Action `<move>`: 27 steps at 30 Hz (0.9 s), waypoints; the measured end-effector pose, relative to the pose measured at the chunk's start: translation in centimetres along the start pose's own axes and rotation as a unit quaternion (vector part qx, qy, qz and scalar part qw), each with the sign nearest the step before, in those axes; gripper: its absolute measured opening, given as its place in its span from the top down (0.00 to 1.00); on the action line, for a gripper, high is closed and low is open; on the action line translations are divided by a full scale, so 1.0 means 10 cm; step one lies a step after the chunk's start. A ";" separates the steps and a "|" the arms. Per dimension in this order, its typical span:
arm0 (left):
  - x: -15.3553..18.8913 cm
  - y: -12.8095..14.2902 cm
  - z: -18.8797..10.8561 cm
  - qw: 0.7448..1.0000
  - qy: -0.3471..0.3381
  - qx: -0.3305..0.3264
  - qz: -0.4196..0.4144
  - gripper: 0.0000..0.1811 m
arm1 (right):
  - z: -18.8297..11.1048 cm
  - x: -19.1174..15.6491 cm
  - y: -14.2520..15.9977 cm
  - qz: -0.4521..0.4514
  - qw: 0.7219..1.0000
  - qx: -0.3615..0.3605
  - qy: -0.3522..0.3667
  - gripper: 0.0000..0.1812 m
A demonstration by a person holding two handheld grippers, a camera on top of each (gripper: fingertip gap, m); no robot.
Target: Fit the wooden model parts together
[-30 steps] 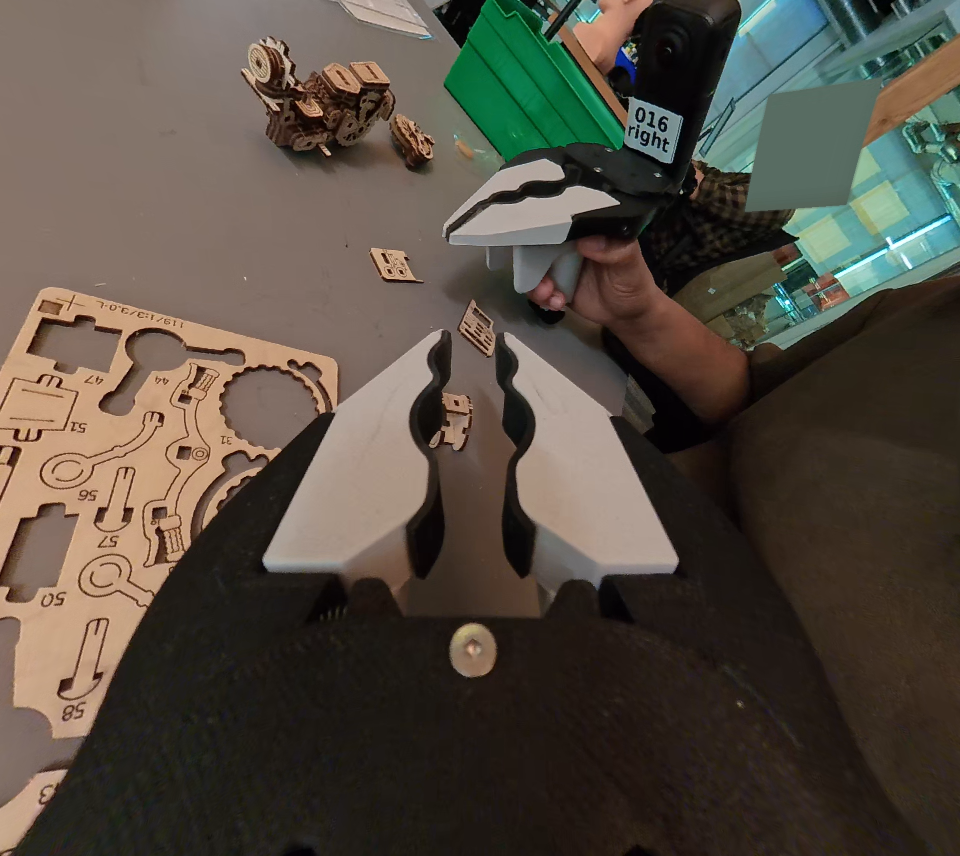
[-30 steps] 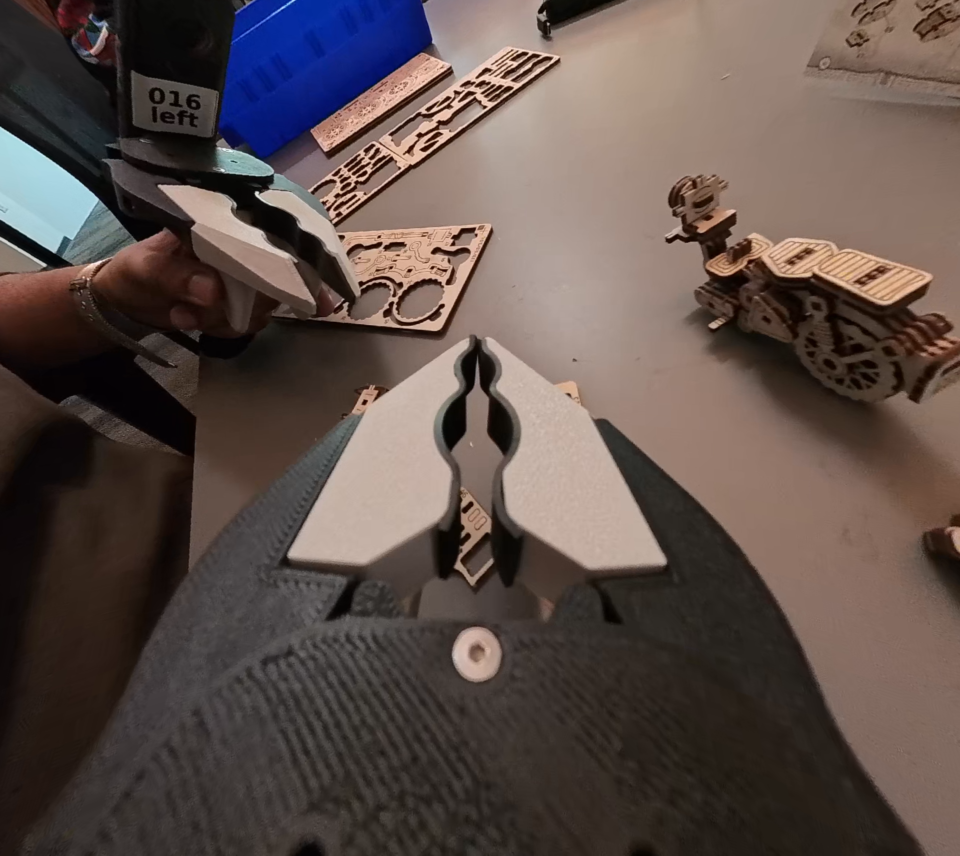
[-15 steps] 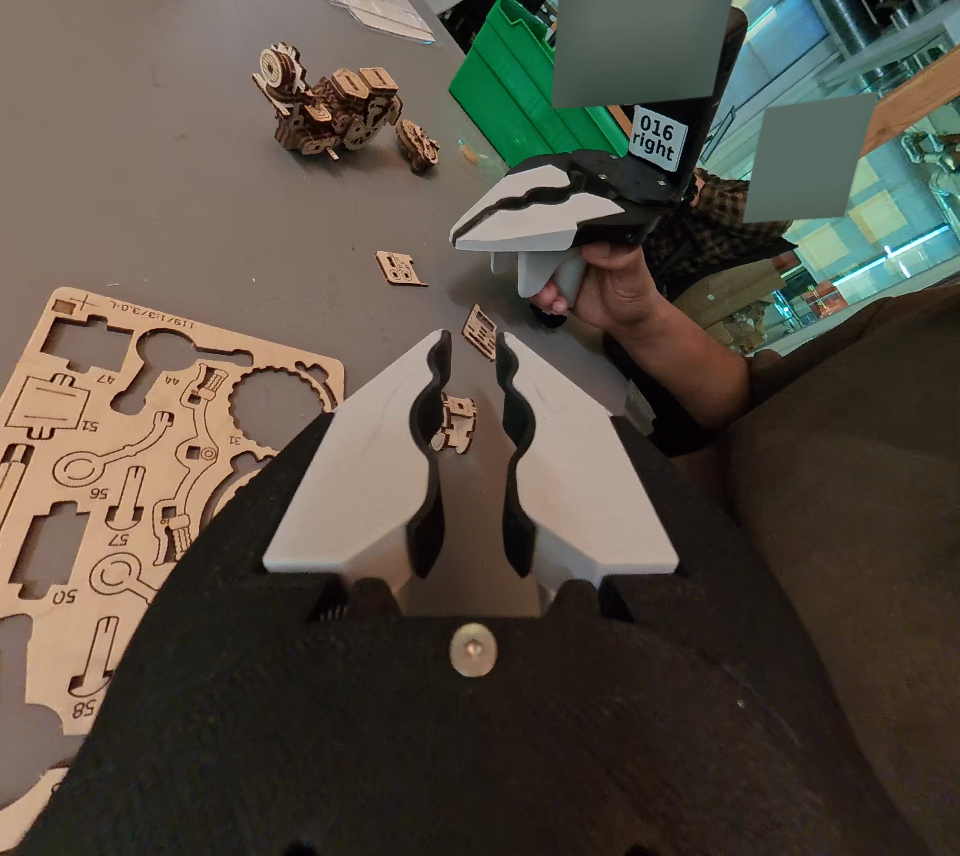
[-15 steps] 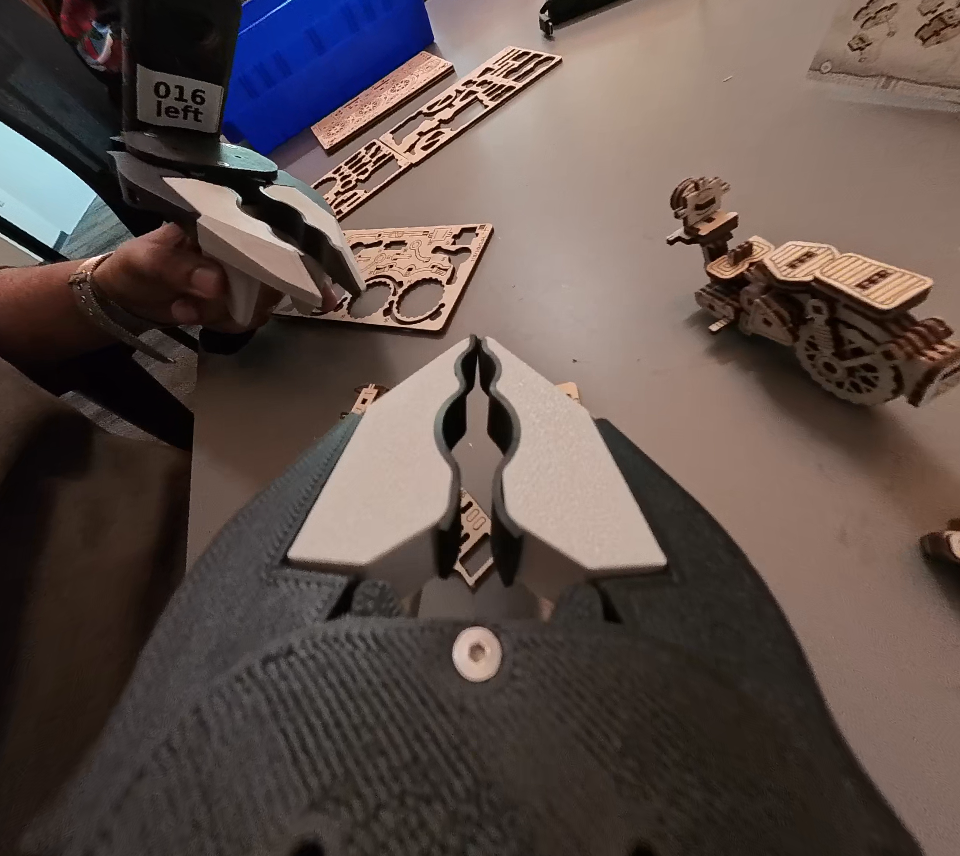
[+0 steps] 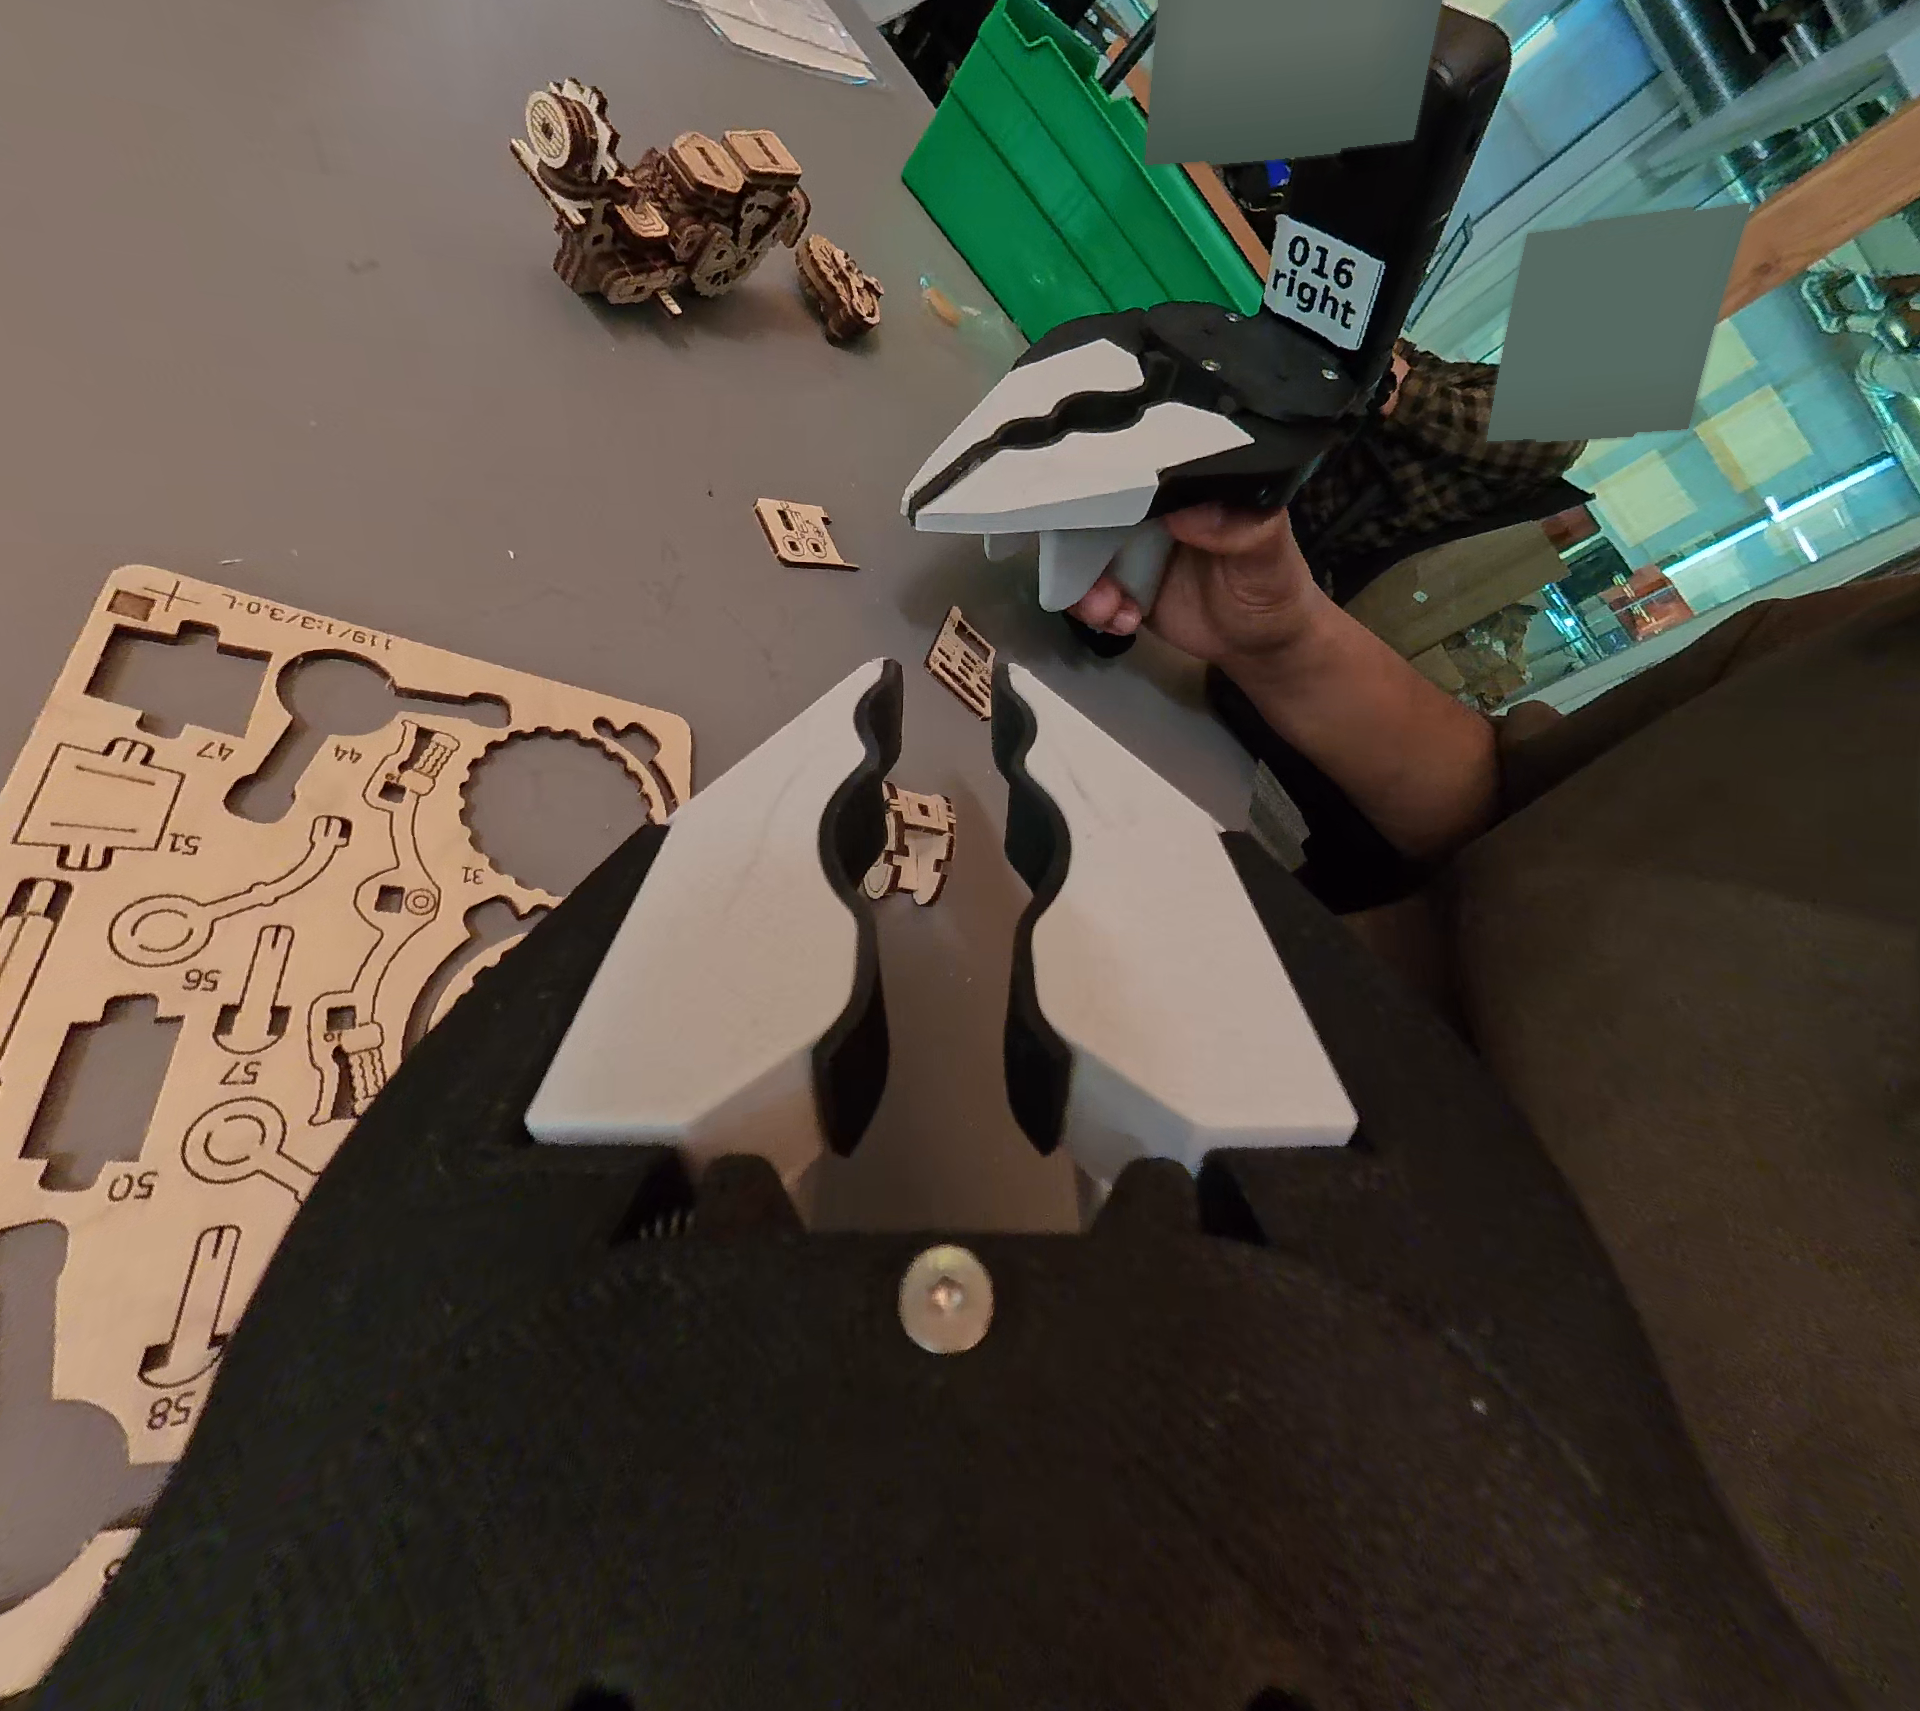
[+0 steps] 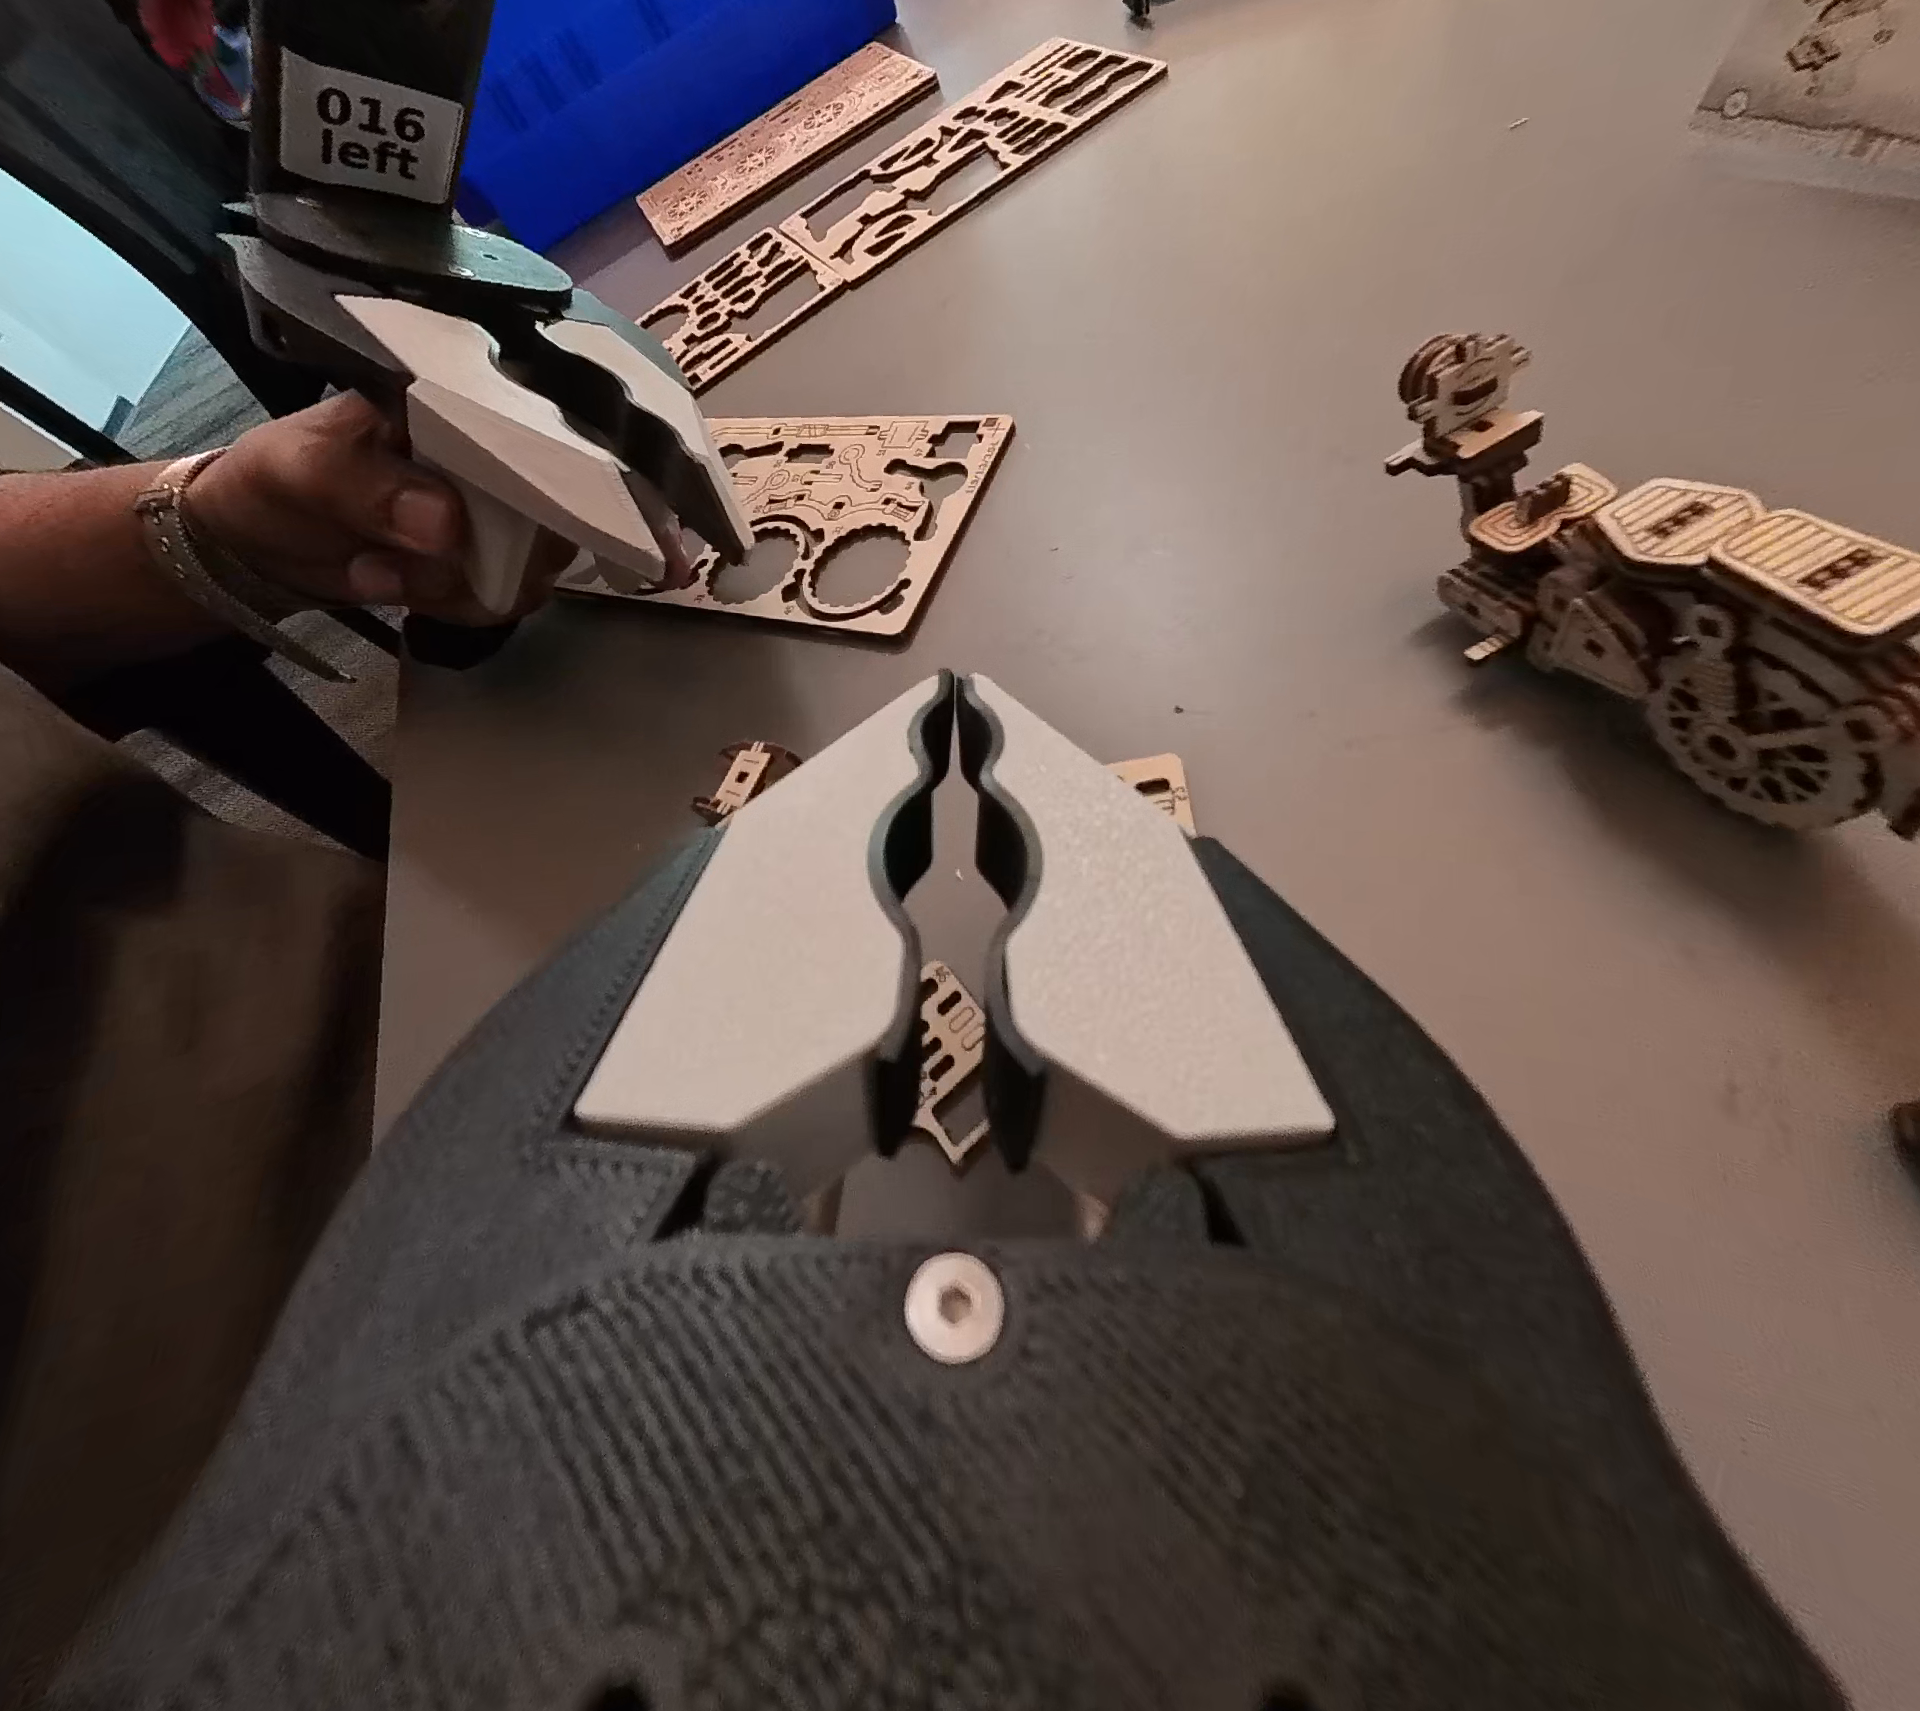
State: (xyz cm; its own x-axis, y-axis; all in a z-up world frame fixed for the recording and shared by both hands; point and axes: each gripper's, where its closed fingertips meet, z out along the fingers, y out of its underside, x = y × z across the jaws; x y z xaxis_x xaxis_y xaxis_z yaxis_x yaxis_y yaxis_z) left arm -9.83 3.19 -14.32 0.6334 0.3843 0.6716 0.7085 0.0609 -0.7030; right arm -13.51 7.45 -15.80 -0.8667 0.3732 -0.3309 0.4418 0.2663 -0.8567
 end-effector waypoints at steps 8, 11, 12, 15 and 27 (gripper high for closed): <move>0.00 0.00 0.00 1.000 0.001 0.000 -0.004 0.91 | 0.01 -0.01 0.02 0.003 1.000 -0.005 -0.003 1.00; -0.01 0.00 0.00 1.000 0.001 0.001 -0.005 0.91 | 0.01 -0.01 0.02 0.003 1.000 -0.006 -0.003 1.00; -0.01 0.00 0.00 1.000 0.002 0.001 -0.005 0.91 | 0.01 -0.01 0.02 0.003 1.000 -0.006 -0.004 1.00; -0.01 0.00 0.00 1.000 0.001 0.001 -0.006 0.91 | 0.01 -0.04 0.02 0.000 1.000 -0.006 -0.014 0.99; 0.06 0.07 0.04 1.000 0.017 -0.023 -0.008 0.80 | 0.11 -0.26 0.25 -0.063 0.993 -0.083 -0.053 0.92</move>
State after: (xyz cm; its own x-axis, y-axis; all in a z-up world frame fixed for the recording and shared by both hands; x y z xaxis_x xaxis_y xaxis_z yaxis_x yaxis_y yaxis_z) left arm -9.04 3.80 -14.50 0.6323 0.3517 0.6903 0.7312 0.0235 -0.6818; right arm -10.43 6.18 -17.57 -0.9334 0.2339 -0.2720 0.3520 0.4510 -0.8202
